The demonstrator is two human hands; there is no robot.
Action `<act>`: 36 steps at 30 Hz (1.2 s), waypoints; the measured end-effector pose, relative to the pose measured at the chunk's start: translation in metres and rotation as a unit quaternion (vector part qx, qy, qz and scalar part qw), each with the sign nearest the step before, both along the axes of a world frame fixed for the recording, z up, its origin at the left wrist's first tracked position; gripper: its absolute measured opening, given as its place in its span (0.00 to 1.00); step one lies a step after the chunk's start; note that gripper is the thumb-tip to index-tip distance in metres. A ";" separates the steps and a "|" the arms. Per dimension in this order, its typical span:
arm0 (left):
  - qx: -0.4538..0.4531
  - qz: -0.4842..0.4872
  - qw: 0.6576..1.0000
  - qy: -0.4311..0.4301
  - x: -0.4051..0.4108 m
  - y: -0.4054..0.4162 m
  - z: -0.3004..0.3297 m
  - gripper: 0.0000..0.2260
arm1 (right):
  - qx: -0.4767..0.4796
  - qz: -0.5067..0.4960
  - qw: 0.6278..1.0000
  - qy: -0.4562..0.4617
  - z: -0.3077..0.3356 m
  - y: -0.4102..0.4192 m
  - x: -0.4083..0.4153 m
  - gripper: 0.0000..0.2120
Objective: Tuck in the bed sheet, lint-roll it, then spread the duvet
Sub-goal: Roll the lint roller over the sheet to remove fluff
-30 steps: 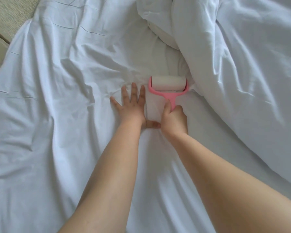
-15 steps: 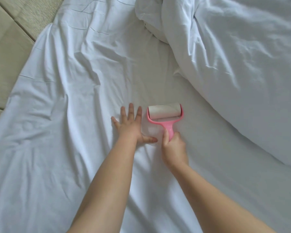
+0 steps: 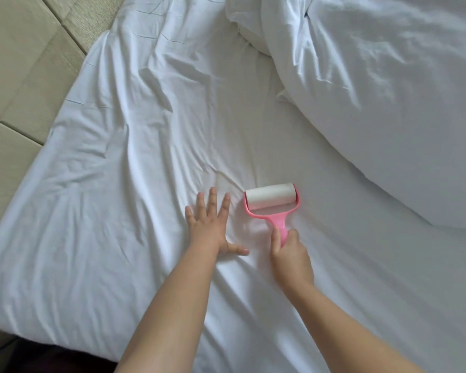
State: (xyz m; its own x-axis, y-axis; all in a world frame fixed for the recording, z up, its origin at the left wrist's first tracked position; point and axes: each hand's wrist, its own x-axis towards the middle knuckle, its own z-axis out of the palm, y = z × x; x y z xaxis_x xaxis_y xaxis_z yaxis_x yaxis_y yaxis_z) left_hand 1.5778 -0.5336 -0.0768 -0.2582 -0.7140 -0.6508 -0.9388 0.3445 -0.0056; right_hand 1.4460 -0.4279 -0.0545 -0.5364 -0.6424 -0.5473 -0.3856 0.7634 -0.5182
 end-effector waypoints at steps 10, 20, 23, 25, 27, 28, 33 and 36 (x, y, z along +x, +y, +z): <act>-0.007 -0.030 1.000 0.002 0.021 0.057 0.001 0.61 | -0.002 -0.012 1.000 0.000 0.006 0.068 0.011 0.18; 0.001 0.026 0.998 0.055 0.023 0.123 0.015 0.50 | -0.026 -0.022 0.999 -0.034 0.012 0.142 0.018 0.19; -0.020 0.003 0.996 0.089 0.026 0.136 0.022 0.39 | -0.049 -0.034 0.997 -0.056 0.009 0.155 0.015 0.19; -0.036 -0.002 0.991 0.127 0.029 0.141 0.024 0.31 | -0.049 -0.038 0.997 -0.054 0.006 0.160 0.015 0.19; -0.056 0.018 0.981 0.185 0.029 0.144 0.025 0.22 | -0.039 -0.033 0.997 -0.053 0.003 0.165 0.017 0.19; -0.066 0.034 0.974 0.216 0.028 0.145 0.025 0.20 | -0.032 -0.029 0.998 -0.052 0.001 0.167 0.018 0.19; -0.042 0.079 0.952 0.292 0.015 0.162 0.026 0.16 | -0.013 -0.031 0.998 -0.050 -0.002 0.184 0.020 0.19; -0.009 0.134 0.937 0.323 0.006 0.174 0.029 0.14 | -0.016 -0.034 0.998 -0.047 0.003 0.190 0.020 0.20</act>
